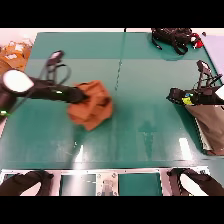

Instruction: Fold the shirts.

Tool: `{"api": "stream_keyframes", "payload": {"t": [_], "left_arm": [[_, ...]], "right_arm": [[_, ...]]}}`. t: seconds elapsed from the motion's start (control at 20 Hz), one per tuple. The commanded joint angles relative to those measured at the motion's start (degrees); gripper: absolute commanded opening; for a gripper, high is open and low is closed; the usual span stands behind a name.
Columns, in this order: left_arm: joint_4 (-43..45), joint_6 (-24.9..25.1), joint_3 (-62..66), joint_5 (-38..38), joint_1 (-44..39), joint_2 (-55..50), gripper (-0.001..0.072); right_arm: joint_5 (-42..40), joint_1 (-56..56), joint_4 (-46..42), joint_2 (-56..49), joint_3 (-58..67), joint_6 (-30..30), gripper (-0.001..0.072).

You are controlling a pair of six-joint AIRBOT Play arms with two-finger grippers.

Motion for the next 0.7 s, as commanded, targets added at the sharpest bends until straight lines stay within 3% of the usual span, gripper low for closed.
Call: {"api": "stream_keyframes", "payload": {"t": [0.0, 0.05, 0.1, 0.15, 0.3, 0.5, 0.65], "left_arm": [[-5.3, 0.2, 1.3, 9.0, -10.8, -6.2, 0.0028], [-5.3, 0.2, 1.3, 9.3, -11.8, -9.0, 0.0238], [-5.7, 0.1, 1.3, 9.3, -12.2, -11.6, 0.0612], [-6.1, -0.5, 1.3, 9.2, -12.2, -13.8, 0.0706], [-5.8, -0.5, 1.3, 9.1, -9.9, -15.3, 0.0717], [-5.7, -0.4, 1.3, 4.6, -1.7, -15.3, 0.0716], [-5.2, 2.2, 1.0, 8.2, 0.9, -15.5, 0.0716]], "right_arm": [[2.2, -2.4, 0.0, 0.0, 0.4, 0.0, 0.0122], [2.2, -2.4, 0.0, 0.0, 0.4, 0.0, 0.0142], [2.3, -2.3, 0.1, 0.0, 0.4, 0.0, 0.0227], [2.8, -2.3, 0.1, 0.0, 0.4, 0.0, 0.0325], [6.0, -2.3, 0.0, 0.0, 0.1, 0.0, 0.043], [6.1, -0.7, 3.4, 0.0, -7.5, 0.0, 0.0431], [-3.7, 4.0, 14.0, -0.2, -17.2, -2.7, 0.0431]]}}
